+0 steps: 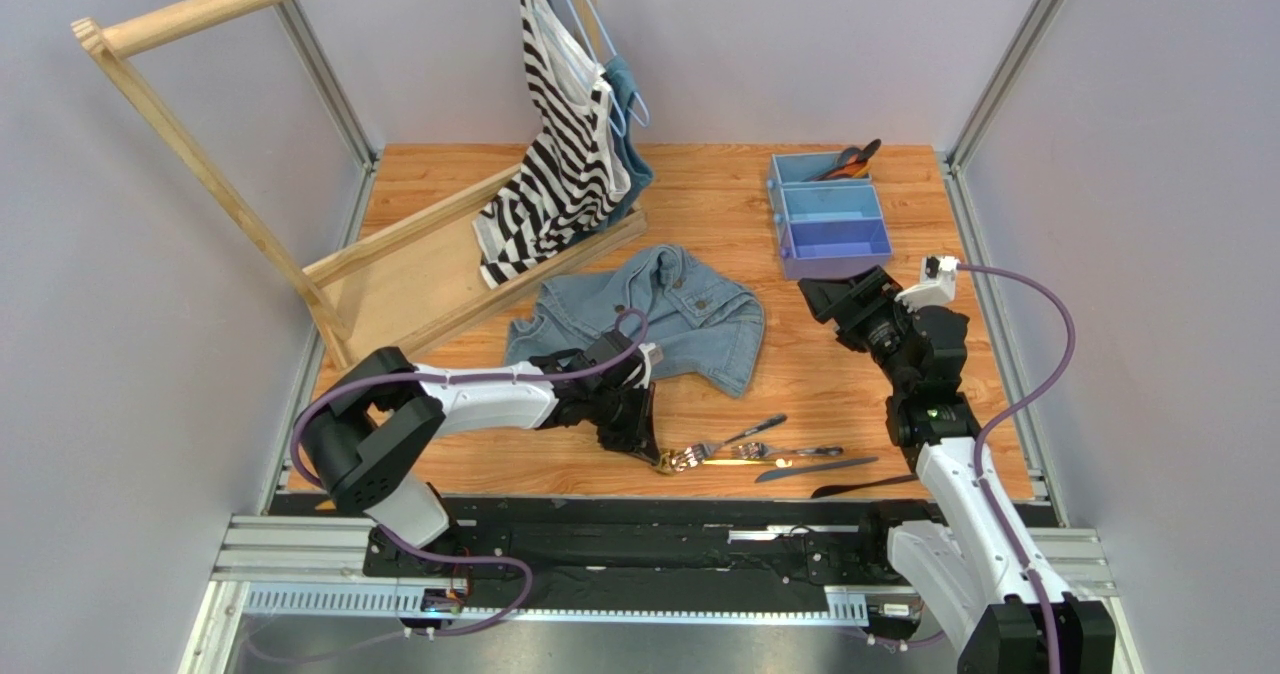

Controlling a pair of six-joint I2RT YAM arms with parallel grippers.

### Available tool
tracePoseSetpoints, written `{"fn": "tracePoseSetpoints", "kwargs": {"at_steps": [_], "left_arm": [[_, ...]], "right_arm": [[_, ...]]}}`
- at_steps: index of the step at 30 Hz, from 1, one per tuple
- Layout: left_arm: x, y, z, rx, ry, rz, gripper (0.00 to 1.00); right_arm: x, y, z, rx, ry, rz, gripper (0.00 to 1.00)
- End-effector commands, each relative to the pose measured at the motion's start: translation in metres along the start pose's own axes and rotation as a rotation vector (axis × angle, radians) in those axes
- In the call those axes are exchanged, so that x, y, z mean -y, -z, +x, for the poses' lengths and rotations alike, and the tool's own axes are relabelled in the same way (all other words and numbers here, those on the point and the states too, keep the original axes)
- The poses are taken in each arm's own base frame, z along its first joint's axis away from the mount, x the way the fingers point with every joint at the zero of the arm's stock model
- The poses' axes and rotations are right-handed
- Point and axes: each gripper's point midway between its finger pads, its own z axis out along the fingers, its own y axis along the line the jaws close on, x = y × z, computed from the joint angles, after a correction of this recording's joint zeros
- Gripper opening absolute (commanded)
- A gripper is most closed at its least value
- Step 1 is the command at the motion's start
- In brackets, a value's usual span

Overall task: Sort the eating utensils into containers
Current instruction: Pick up the spoon from the center of the board.

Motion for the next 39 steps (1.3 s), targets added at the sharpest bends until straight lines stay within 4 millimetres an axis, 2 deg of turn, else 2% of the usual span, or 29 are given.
{"fn": "tracePoseSetpoints", "kwargs": {"at_steps": [1,7,11,15,16,17,22,29,33,39], "left_arm": [[0.005,0.008,-0.010,0.037,-0.026,-0.019,0.00],[-0.007,0.025,-0.026,0.084,-0.050,-0.156,0.00],[-0.016,0.043,-0.047,0.133,-0.094,-0.248,0.00],[-0.031,0.075,-0.064,0.179,-0.109,-0.365,0.00],[-0.027,0.085,-0.072,0.205,-0.123,-0.377,0.00],[-0.035,0.094,-0.074,0.211,-0.148,-0.435,0.00],[-0.025,0.134,-0.097,0.280,-0.260,-0.501,0.00],[-0.019,0.183,-0.105,0.272,-0.401,-0.589,0.00],[-0.012,0.211,-0.111,0.296,-0.485,-0.616,0.00],[0.004,0.238,-0.114,0.278,-0.655,-0.587,0.00]], "right_arm": [[-0.004,0.002,-0.003,0.014,0.024,-0.017,0.77],[-0.005,0.001,-0.003,0.008,0.020,-0.020,0.77],[-0.005,0.002,-0.002,0.009,0.021,-0.022,0.77],[-0.006,0.002,-0.003,0.006,0.023,-0.025,0.77],[-0.006,0.002,-0.002,0.007,0.022,-0.024,0.77],[-0.006,0.002,-0.001,0.004,0.021,-0.025,0.77],[-0.007,0.001,-0.001,-0.004,0.022,-0.034,0.77],[-0.016,0.000,0.001,-0.046,0.048,-0.065,0.77],[-0.030,-0.001,0.002,-0.083,0.102,-0.130,0.77],[-0.070,0.008,0.012,-0.185,0.191,-0.348,0.77]]}}
